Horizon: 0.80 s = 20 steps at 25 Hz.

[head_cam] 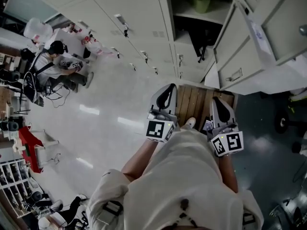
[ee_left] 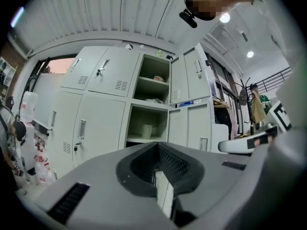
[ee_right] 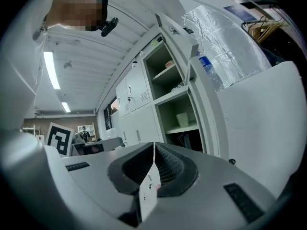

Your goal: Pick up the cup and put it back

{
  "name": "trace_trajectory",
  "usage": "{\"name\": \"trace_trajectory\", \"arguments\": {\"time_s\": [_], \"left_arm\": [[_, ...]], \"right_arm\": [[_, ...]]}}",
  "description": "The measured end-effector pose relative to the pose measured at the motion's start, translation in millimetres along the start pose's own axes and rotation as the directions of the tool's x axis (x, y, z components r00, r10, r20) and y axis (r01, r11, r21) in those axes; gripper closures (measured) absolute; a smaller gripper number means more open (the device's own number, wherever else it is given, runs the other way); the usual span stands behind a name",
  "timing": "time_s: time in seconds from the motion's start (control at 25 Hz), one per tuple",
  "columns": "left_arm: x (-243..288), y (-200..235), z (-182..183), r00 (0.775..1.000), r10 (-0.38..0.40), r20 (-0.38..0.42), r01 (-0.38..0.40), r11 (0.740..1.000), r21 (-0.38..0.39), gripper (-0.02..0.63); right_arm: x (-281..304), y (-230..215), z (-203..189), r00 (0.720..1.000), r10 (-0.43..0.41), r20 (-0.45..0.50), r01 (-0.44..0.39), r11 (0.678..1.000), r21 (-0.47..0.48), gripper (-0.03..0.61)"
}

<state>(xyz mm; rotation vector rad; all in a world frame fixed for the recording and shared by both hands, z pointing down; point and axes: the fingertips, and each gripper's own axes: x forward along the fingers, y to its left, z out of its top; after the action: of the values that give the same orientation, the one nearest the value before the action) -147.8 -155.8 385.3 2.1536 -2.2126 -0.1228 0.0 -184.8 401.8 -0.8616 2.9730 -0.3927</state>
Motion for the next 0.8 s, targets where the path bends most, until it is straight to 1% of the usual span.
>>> {"name": "trace_trajectory", "arguments": {"time_s": [0.2,0.44,0.68,0.8], "left_arm": [[48,2,7,0.998,-0.058,0.024,0.058,0.998,0.013,0.604],[113,16,-3,0.993,-0.121,0.001,0.121,0.993,0.011,0.604],[189,29,1,0.982,-0.188,-0.002,0.188,0.982,0.027,0.604],[221,36,4,0.977,-0.215,-0.003,0.215,0.976,0.035,0.603]], "right_arm": [[6,-26,-2,0.997,-0.072,-0.011,0.072,0.997,0.017,0.551],[26,-39,6,0.99,-0.137,-0.016,0.137,0.99,-0.012,0.552],[70,-50,15,0.987,-0.16,-0.022,0.159,0.986,-0.045,0.552],[91,-53,18,0.985,-0.171,-0.033,0.168,0.983,-0.078,0.552]]}}
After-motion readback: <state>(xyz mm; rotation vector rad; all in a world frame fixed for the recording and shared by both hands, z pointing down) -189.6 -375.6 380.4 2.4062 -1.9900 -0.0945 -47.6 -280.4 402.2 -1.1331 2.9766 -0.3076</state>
